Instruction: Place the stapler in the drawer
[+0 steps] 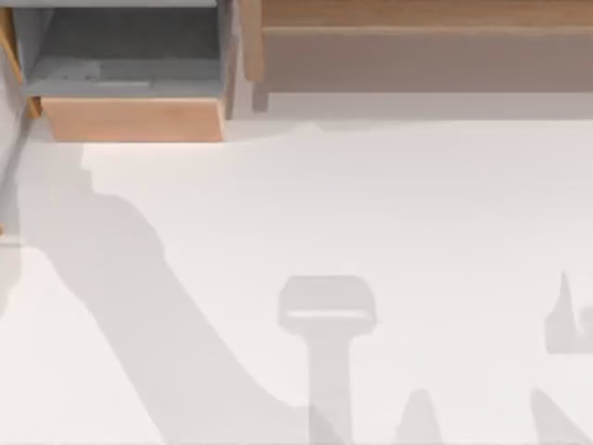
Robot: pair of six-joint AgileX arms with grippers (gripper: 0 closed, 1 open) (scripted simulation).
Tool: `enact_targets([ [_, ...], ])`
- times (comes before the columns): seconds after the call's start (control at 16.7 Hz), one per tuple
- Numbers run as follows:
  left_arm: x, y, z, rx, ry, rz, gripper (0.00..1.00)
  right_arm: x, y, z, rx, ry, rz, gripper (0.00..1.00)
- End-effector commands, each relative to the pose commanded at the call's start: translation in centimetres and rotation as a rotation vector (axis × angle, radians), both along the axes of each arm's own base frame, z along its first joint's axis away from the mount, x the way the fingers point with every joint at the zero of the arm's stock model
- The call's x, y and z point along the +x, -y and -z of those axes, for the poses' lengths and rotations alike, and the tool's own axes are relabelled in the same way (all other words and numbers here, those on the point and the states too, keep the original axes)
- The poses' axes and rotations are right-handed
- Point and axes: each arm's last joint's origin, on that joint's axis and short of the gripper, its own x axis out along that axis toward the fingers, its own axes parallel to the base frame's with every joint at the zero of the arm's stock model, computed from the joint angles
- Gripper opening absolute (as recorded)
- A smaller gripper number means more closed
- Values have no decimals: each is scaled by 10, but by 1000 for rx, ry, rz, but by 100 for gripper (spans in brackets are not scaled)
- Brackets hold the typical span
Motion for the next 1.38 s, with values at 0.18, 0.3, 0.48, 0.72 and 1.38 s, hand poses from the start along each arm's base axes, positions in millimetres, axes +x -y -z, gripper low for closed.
enact_targets([
  [0.18,-4,-6,-26,25,206,62,100,0,0,0,0,0,0,100],
  [0.3,-12,-18,-41,70,363,110,100,0,0,0,0,0,0,100],
  [0.48,-36,-48,-56,208,586,186,100,0,0,0,0,0,0,100],
  [0.72,-89,-94,-60,526,804,290,100,0,0,0,0,0,0,100],
  [1.38,-217,-73,30,1306,888,682,100,0,0,0,0,0,0,100],
])
